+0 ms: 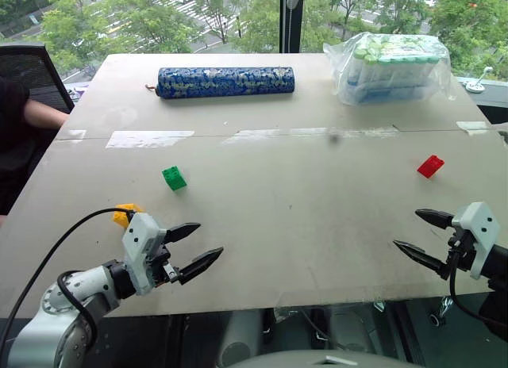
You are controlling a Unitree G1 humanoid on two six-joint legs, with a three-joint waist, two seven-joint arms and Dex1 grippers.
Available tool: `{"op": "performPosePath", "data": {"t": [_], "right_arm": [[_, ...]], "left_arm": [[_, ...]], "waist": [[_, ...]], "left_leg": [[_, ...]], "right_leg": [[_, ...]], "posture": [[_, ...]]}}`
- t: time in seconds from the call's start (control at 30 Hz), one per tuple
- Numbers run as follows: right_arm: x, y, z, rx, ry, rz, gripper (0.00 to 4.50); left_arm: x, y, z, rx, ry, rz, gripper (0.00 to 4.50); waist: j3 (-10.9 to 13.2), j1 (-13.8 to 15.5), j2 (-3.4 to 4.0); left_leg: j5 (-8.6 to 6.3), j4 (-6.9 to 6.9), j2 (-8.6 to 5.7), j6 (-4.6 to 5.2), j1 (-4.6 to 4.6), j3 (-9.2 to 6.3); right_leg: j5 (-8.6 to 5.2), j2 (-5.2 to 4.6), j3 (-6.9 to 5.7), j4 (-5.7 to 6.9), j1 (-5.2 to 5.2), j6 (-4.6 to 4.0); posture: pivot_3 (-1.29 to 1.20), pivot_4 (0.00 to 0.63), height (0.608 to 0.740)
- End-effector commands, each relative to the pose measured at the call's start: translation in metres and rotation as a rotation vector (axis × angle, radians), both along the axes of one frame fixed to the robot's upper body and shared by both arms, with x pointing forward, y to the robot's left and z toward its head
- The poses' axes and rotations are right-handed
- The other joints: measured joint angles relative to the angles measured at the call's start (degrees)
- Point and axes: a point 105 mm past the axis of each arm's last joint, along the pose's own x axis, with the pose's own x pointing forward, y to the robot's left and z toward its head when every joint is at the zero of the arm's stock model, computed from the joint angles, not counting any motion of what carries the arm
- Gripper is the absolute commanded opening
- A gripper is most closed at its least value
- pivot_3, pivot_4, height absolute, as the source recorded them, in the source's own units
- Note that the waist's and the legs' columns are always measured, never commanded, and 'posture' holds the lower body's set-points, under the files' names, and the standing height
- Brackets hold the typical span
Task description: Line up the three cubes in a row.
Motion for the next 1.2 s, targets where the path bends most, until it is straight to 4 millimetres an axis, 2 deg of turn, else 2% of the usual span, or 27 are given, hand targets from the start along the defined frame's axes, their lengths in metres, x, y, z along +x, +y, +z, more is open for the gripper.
{"op": "performPosePath", "data": {"t": [0.03,0.1,0.2,0.4,0.5,0.57,0.63,0.77,0.9,1.03,1.13,1.2], "right_arm": [[0.009,0.004,0.017,0.014,-0.11,-0.053,4.5],[0.021,0.007,0.031,0.064,-0.151,-0.154,4.5],[0.037,0.0,0.041,0.023,-0.141,-0.225,4.5],[0.082,-0.046,0.047,-0.151,-0.023,-0.386,4.5],[0.102,-0.065,0.048,-0.238,0.04,-0.421,4.5],[0.114,-0.071,0.048,-0.287,0.074,-0.409,4.5],[0.121,-0.073,0.048,-0.306,0.105,-0.401,4.5],[0.15,-0.074,0.048,-0.312,0.152,-0.41,4.5],[0.161,-0.083,0.043,-0.343,0.191,-0.44,4.5],[0.164,-0.085,0.038,-0.362,0.237,-0.428,4.5],[0.164,-0.087,0.034,-0.38,0.267,-0.412,3.64],[0.164,-0.087,0.034,-0.39,0.271,-0.402,2.58]], "left_arm": [[0.005,-0.016,0.017,-0.015,-0.073,-0.055,4.46],[0.012,-0.04,0.026,-0.006,-0.119,-0.137,4.46],[0.009,-0.066,0.032,0.018,-0.146,-0.281,4.46],[0.013,-0.1,0.053,0.001,-0.202,-0.455,4.46],[0.015,-0.109,0.058,-0.001,-0.213,-0.495,4.46],[0.016,-0.114,0.061,-0.01,-0.224,-0.517,4.46],[0.017,-0.117,0.064,-0.017,-0.232,-0.528,4.46],[0.014,-0.126,0.065,-0.043,-0.23,-0.556,4.46],[0.012,-0.128,0.064,-0.051,-0.233,-0.579,4.46],[0.016,-0.126,0.063,-0.053,-0.237,-0.577,4.46],[0.02,-0.125,0.063,-0.057,-0.248,-0.565,4.5],[0.021,-0.124,0.063,-0.059,-0.252,-0.558,4.5]], "waist": [[0.0,0.06,-0.01],[0.02,0.23,0.01],[0.02,0.1,0.09],[0.03,0.1,0.09],[0.05,0.08,0.08],[0.05,0.08,0.06],[0.07,0.02,0.06],[0.08,-0.15,0.06],[0.09,0.29,0.05],[0.1,0.22,0.05],[0.1,0.01,0.05],[0.1,-0.03,0.05]], "left_leg": [[0.0,0.0,0.0,0.0,0.0,0.0],[-0.07,-0.05,0.0,-0.1,0.0,-0.04],[-0.06,-0.05,-0.01,-0.11,-0.06,-0.01],[-0.06,0.09,-0.04,-0.11,-0.06,0.13],[-0.05,0.16,-0.05,-0.08,-0.08,0.11],[0.04,0.19,-0.05,0.07,-0.04,0.09],[0.09,0.2,-0.05,0.16,-0.03,0.1],[0.11,0.23,-0.06,0.16,-0.03,0.19],[0.23,0.28,-0.06,-0.03,-0.07,0.19],[0.23,0.34,-0.12,-0.02,-0.12,0.21],[0.21,0.37,-0.13,0.0,-0.1,0.28],[0.21,0.38,-0.12,0.01,-0.08,0.29]], "right_leg": [[0.0,-0.01,-0.01,0.0,0.0,0.0],[0.01,-0.04,-0.15,0.01,0.0,-0.01],[0.11,-0.08,-0.24,0.03,-0.08,-0.13],[0.3,-0.09,-0.41,0.05,-0.05,-0.37],[0.33,-0.01,-0.47,0.08,-0.03,-0.34],[0.29,0.07,-0.46,0.08,0.09,-0.22],[0.29,0.16,-0.42,0.1,0.11,-0.21],[0.44,0.48,-0.24,0.13,0.09,-0.09],[0.63,0.52,-0.24,0.13,0.11,0.06],[0.65,0.51,-0.26,0.13,0.1,0.07],[0.65,0.51,-0.24,0.13,0.11,0.07],[0.65,0.51,-0.24,0.13,0.1,0.07]], "posture": [[0.0,0.15,0.74],[0.0,0.15,0.74],[0.0,0.15,0.74],[0.0,0.15,0.74],[0.0,0.15,0.74],[0.0,0.15,0.74],[0.0,0.15,0.74],[0.0,0.15,0.74],[0.0,0.15,0.74],[0.0,0.15,0.74],[0.0,0.15,0.74],[0.0,0.15,0.74]]}}
